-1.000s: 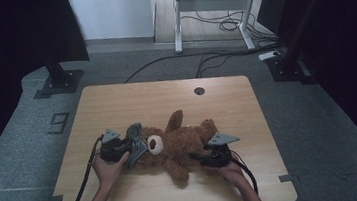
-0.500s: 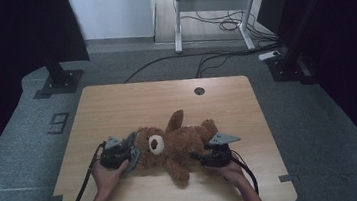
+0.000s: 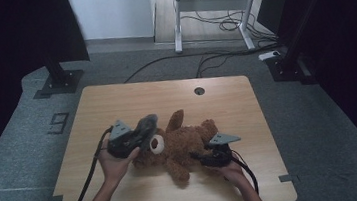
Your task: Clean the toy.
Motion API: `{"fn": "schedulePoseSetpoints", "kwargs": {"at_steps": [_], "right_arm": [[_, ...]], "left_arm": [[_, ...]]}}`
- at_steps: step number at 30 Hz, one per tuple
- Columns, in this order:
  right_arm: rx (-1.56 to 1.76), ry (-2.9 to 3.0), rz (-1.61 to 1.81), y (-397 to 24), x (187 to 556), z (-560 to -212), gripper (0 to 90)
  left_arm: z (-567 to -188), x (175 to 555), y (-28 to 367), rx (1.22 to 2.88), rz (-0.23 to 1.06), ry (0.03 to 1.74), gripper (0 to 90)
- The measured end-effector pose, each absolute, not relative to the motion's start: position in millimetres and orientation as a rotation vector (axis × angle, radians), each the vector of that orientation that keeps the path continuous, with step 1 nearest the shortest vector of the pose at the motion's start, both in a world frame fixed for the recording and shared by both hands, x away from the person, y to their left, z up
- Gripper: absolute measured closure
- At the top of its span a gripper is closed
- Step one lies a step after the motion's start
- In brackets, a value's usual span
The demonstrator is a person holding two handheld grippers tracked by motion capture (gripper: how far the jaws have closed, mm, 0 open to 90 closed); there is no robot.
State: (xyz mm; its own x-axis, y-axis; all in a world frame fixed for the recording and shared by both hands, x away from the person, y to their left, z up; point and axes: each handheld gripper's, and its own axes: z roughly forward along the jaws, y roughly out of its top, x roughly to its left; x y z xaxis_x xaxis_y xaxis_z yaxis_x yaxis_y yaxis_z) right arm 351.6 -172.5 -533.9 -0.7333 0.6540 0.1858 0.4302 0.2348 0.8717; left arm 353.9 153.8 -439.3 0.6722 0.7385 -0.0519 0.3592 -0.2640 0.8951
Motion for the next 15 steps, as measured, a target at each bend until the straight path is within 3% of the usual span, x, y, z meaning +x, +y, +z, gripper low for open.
{"fn": "schedulePoseSetpoints", "kwargs": {"at_steps": [7,15], "right_arm": [[1.024,2.288,1.503,-172.6,351.7,-534.0,46.8],[1.004,2.285,1.495,-169.8,350.1,-534.0,46.6]], "left_arm": [[-440.6,356.2,100.4,1.992,0.462,0.750,74.7],[-454.7,365.3,108.1,2.069,0.509,0.789,75.0]]}}
